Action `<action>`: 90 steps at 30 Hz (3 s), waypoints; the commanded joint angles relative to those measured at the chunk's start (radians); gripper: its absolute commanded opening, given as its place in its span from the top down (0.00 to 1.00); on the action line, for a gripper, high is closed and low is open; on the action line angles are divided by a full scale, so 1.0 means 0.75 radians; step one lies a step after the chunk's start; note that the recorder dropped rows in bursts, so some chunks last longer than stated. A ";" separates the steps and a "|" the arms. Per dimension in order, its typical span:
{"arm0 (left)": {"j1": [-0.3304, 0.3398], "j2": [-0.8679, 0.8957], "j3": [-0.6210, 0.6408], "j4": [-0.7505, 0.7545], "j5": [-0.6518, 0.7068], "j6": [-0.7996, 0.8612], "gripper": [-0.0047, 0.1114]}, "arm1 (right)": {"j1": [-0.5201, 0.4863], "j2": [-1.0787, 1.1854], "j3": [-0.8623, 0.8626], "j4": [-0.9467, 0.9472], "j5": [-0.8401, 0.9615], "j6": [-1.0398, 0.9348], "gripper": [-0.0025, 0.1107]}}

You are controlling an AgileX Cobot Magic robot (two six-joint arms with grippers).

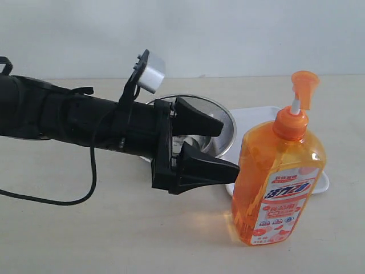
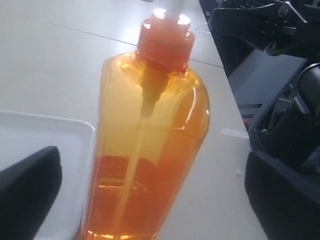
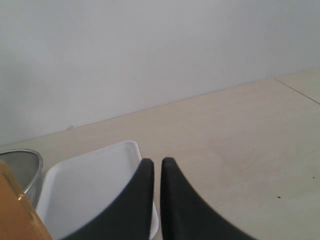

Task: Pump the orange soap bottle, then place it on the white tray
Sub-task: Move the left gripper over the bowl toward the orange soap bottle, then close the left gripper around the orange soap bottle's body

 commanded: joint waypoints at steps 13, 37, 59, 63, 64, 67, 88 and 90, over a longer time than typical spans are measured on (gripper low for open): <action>-0.040 0.174 -0.144 -0.009 0.103 0.007 0.17 | -0.007 -0.007 -0.001 0.003 -0.004 -0.003 0.97; -0.193 0.385 -0.369 -0.009 0.031 0.007 0.17 | -0.007 -0.007 -0.001 0.003 -0.009 -0.003 0.97; -0.196 0.453 -0.430 -0.009 0.130 0.007 0.17 | -0.007 -0.007 -0.001 0.003 -0.007 -0.003 0.97; -0.209 0.454 -0.430 -0.009 0.059 0.007 0.22 | -0.007 -0.007 -0.001 0.003 -0.007 -0.003 0.97; -0.212 0.454 -0.430 -0.009 0.059 0.007 0.23 | -0.007 -0.007 -0.001 0.003 -0.007 -0.003 0.97; -0.218 0.454 -0.439 -0.009 0.060 0.007 0.23 | -0.007 -0.007 -0.001 0.003 -0.007 -0.003 0.97; -0.224 0.528 -0.470 -0.009 0.143 0.007 0.92 | -0.007 -0.007 -0.001 0.003 -0.004 -0.003 0.97; -0.224 0.519 -0.470 -0.009 0.194 -0.003 0.92 | -0.007 -0.007 -0.001 0.003 -0.004 -0.003 0.97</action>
